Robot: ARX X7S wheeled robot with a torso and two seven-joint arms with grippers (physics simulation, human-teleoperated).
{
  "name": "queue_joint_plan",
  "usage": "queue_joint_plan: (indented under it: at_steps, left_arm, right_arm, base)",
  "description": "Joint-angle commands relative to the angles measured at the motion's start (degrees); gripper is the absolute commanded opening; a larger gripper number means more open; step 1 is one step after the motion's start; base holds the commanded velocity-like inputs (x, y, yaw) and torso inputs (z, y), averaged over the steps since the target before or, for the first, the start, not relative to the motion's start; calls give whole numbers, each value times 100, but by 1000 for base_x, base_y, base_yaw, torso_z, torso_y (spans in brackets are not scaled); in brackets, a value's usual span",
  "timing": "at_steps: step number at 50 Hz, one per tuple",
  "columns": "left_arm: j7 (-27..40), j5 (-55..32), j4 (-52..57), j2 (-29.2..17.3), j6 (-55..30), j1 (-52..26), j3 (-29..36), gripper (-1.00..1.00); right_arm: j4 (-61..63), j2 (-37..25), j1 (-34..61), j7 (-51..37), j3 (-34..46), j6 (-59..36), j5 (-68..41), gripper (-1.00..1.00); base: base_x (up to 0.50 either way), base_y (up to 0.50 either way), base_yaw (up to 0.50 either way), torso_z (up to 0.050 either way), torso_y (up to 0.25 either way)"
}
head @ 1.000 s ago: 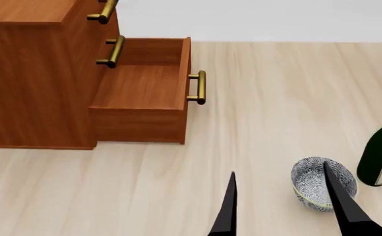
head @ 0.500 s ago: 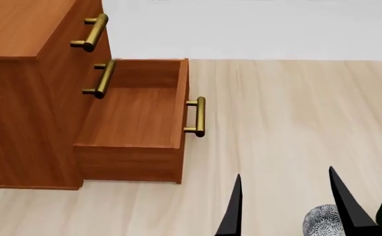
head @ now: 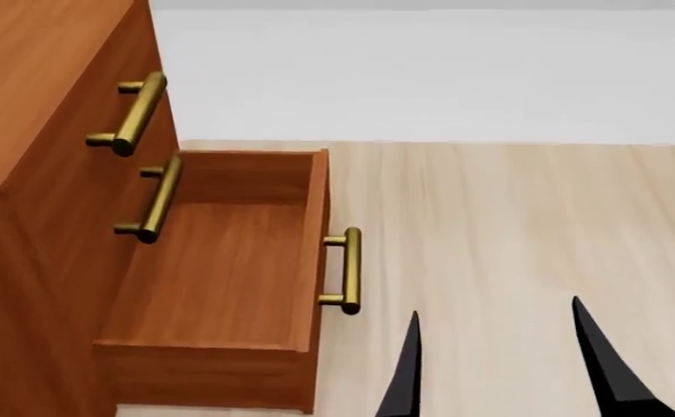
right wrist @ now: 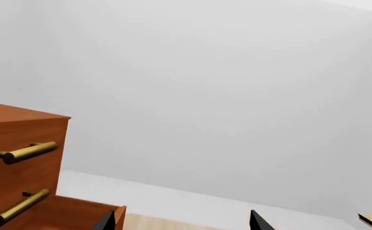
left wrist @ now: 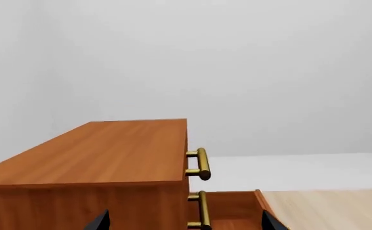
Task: Put the wine bottle in the bottom drawer of the cabinet.
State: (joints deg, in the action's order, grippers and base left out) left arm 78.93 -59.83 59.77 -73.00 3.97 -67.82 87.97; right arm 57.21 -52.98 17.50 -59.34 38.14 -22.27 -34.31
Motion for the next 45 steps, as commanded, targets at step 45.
queue_joint_plan:
  at_steps: [45]
  left_arm:
    - [-102, 170, -25, 90, 284, -379, 669, 100]
  right_arm:
    - [-264, -584, -570, -582, -330, 610, -164, 100]
  base:
    - [245, 0, 0, 0, 0]
